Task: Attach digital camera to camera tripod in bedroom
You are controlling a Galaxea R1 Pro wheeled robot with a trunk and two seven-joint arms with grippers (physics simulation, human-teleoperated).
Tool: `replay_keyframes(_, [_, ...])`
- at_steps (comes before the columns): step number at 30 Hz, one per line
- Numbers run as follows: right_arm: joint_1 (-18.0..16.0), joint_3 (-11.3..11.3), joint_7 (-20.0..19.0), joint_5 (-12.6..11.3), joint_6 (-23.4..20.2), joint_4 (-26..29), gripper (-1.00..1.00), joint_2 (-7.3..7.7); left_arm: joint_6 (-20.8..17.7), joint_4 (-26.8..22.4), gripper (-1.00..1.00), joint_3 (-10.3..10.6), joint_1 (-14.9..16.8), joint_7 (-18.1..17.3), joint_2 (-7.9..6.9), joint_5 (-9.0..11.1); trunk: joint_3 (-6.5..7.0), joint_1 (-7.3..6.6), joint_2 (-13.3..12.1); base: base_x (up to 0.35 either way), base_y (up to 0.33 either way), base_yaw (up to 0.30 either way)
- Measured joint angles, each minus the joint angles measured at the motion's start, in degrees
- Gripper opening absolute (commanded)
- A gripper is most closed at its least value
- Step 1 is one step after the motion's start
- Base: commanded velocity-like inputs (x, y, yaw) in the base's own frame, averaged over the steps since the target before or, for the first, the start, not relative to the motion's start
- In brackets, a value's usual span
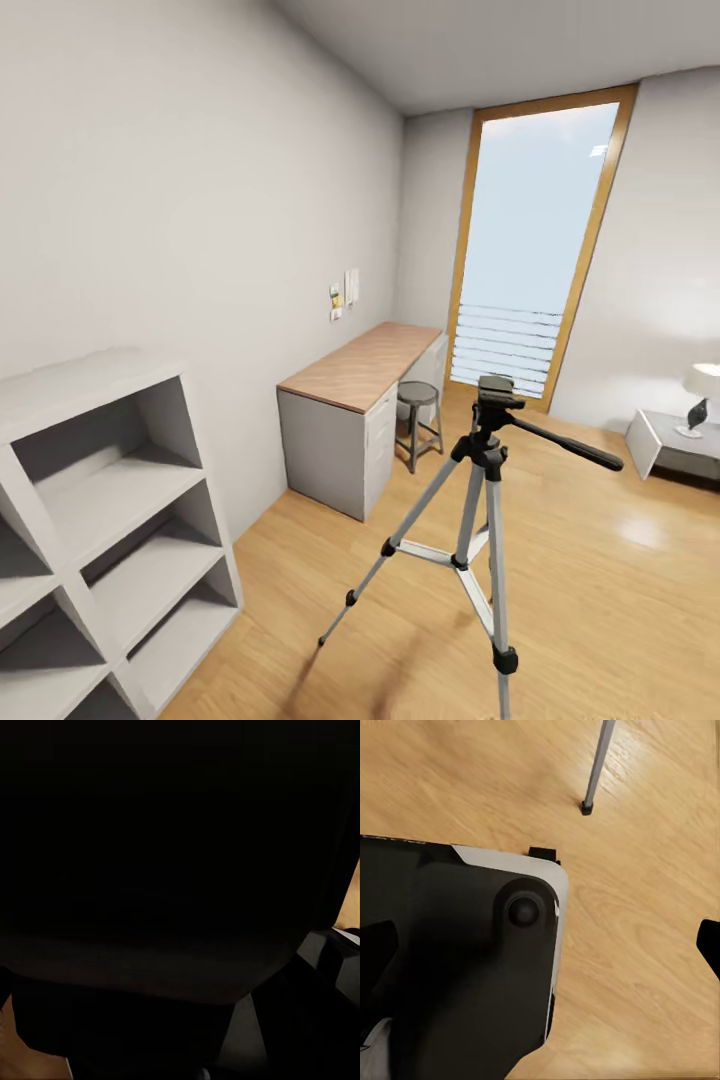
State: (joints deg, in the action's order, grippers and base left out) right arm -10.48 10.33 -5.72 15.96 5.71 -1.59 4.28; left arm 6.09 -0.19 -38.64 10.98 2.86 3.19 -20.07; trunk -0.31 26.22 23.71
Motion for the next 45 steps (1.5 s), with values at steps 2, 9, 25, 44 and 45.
replay_keyframes(2, [0.00, 0.00, 0.01, 0.00, -0.01, 0.00, 1.00, 0.00, 0.00, 0.00, -1.00, 0.00, 0.00, 0.00, -0.01, 0.00, 0.00, 0.00, 0.00, 0.000, 0.001, -0.287])
replay_keyframes(9, [0.00, 0.00, 0.00, 0.00, -0.02, 0.00, 1.00, 0.00, 0.00, 0.00, -1.00, 0.00, 0.00, 0.00, 0.03, -0.03, 0.00, 0.00, 0.00, 0.000, 0.000, -0.287])
replay_keyframes(25, [0.00, 0.03, 0.03, 0.00, -0.02, 0.02, 1.00, 0.00, 0.00, 0.00, -1.00, 0.00, 0.00, 0.00, 0.15, -0.09, 0.00, 0.00, 0.00, 0.000, 0.000, -0.287])
replay_keyframes(44, [0.00, -0.01, 0.04, 0.00, 0.07, 0.04, 1.00, 0.00, 0.00, 0.00, -1.00, -0.49, 0.00, 0.26, -0.18, 0.93, 0.00, 0.00, 0.00, 0.000, 0.000, -0.287])
replay_keyframes(45, [0.00, -0.01, 0.04, 0.00, 0.09, 0.05, 1.00, 0.00, 0.00, 0.00, -1.00, -0.50, 0.00, 0.26, -0.18, 0.93, 0.00, 0.00, 0.00, 0.000, 0.000, -0.268])
